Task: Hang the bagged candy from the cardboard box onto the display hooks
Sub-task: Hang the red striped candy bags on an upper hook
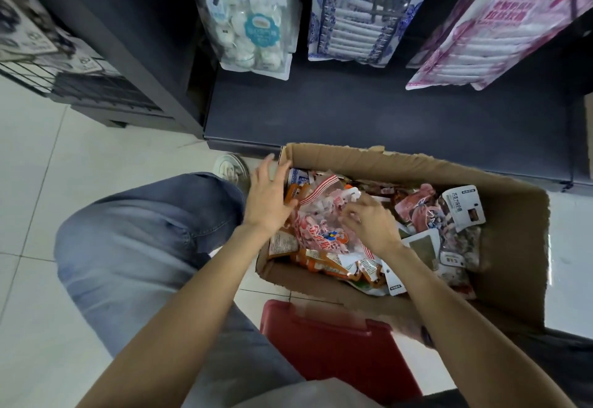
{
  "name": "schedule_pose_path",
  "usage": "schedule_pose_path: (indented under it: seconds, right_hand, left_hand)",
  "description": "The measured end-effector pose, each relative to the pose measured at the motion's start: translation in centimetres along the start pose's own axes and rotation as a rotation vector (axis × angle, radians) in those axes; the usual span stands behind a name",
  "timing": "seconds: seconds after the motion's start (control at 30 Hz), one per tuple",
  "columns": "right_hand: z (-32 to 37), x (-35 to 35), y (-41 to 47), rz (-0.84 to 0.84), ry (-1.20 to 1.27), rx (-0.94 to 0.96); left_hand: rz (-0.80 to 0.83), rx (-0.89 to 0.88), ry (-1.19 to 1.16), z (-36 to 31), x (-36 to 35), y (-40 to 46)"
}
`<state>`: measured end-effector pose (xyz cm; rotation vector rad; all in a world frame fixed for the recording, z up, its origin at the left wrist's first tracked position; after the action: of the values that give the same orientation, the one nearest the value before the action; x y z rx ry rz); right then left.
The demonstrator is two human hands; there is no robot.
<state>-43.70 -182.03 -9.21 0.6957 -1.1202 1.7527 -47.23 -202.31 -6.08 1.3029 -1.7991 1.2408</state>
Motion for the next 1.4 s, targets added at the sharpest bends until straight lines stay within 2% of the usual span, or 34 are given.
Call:
schedule_pose_path:
  seconds: [0.13,0.27,0.43,0.5,0.6,0.67,0.7,0.77,0.9,1.0,1.07,1.13,1.2,1.27,1.4]
  right_hand:
    - [1.6,4.3,-2.8,-0.262,0.074,0.056]
    - [2.4,9.2,-4.6,-0.533,0.324,-0.041]
    - [2.8,13.6,-6.2,-0.548,0.544,-0.159]
    - [3.3,14.9,-6.9,-0.569,0.649,-0.173]
    - [3.9,16.3,-8.0,-0.608,0.842,-0.176]
    - [4.3,17.0,-8.7,-0.594,1.04,-0.205]
    - [4.5,17.6,-9.1,-0.589,1.099,-0.214]
    - [5.3,19.0,-9.8,-0.622,1.061,-0.162]
    - [7.3,21.4,-10.5,-0.658,0.751,0.056]
    - [8.3,22.3,-10.5,-0.589,0.823,0.23]
    - [9.0,22.7,-10.4,-0.601,0.801,0.281]
    - [10.2,22.5,-10.1,-0.685,0.647,0.261]
    - [12.6,21.6,-9.8,-0.774,0.438,0.25]
    - [15.1,20.3,-9.4,-0.833,0.255,0.332]
    - [16.6,18.9,-8.0,-0.796,0.22,0.377]
  left_hand:
    - [0.057,-0.343,-0.038,-4.8,0.7,-2.5]
    - [-0.166,-0.568,-0.123,-8.4,3.0,-5.7]
    - [-0.088,-0.785,0.048,-10.0,2.5,-8.3]
    - [-0.158,-0.832,0.05,-10.5,3.1,-8.5]
    - [-0.3,-0.909,-0.137,-11.1,5.1,-8.7]
    - [-0.166,-0.838,-0.302,-10.8,5.8,-8.7]
    - [-0.07,-0.745,-0.417,-10.4,6.0,-8.6]
    - [0.022,-0.513,-0.658,-9.8,7.1,-8.6]
    - [-0.125,-0.256,-0.876,-9.0,10.1,-8.3]
    - [-0.272,-0.102,-1.031,-7.8,12.6,-7.1]
    - [-0.363,-0.082,-1.105,-7.3,14.3,-6.3]
    - [-0.406,-0.078,-1.117,-7.7,15.7,-6.0]
    - [-0.408,-0.093,-1.158,-9.0,16.7,-6.3]
    - [-0.397,-0.116,-1.227,-10.5,17.2,-6.9]
    - [-0.335,-0.135,-1.277,-11.7,18.0,-7.7]
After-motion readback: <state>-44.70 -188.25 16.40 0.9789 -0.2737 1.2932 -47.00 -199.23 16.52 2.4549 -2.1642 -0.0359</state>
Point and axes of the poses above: each hand's wrist, its own y-axis towards the middle knuckle, its own x-axis out of the back of the hand, z = x × y, the point moved 4 cm from there along y, towards the middle knuckle, and after that the axes turned 1 degree about y, right-handed, at the moved point
